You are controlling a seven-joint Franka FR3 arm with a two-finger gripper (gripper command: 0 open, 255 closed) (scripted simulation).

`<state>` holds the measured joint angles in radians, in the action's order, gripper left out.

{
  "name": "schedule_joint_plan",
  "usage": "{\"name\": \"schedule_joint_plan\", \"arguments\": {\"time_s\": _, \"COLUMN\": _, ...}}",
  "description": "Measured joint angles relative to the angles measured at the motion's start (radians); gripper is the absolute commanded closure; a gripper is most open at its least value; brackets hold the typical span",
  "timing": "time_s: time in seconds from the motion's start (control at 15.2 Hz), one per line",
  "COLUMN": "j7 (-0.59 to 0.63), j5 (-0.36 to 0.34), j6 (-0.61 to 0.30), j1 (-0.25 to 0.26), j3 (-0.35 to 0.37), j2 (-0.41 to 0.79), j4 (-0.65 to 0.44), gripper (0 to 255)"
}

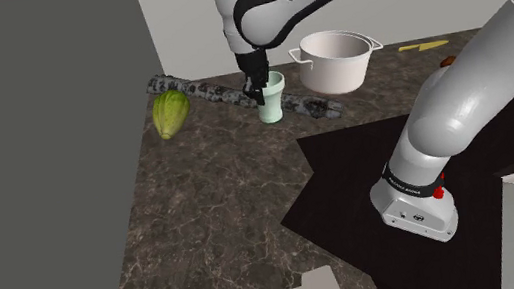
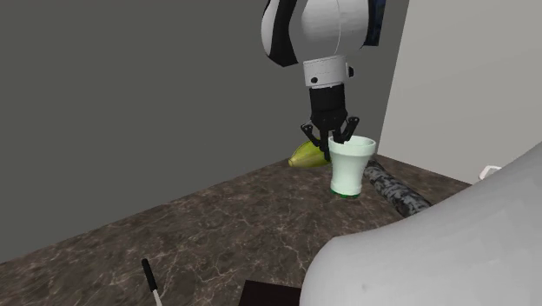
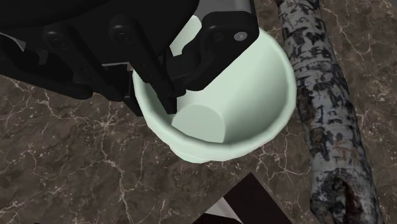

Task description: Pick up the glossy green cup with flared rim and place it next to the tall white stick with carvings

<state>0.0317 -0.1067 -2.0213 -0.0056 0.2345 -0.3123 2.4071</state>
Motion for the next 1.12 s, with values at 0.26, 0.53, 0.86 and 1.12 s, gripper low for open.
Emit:
{"name": "schedule_joint_plan", "arguments": {"time_s": 0.26, "j7": 0.011, "j5": -0.009, "j6": -0.06, "j1": -0.004, "j3": 0.002, "j2": 0.026, "j4": 0.035, "gripper": 255}}
{"name": "schedule_joint_plan", "arguments": {"time_s": 0.53, "j7": 0.028, "j5": -0.019, "j6": -0.115, "j1": -0.005, "j3": 0.008, "j2": 0.054, "j4": 0.064, "gripper": 255}}
{"name": "schedule_joint_plan", "arguments": {"time_s": 0.86, "j7": 0.049, "j5": -0.036, "j6": -0.189, "j1": -0.01, "j3": 0.013, "j2": 0.097, "j4": 0.098, "gripper": 255}}
{"name": "schedule_joint_plan", "arguments": {"time_s": 1.12, "j7": 0.068, "j5": -0.052, "j6": -0.245, "j1": -0.014, "j3": 0.017, "j2": 0.132, "j4": 0.121, "gripper": 255}}
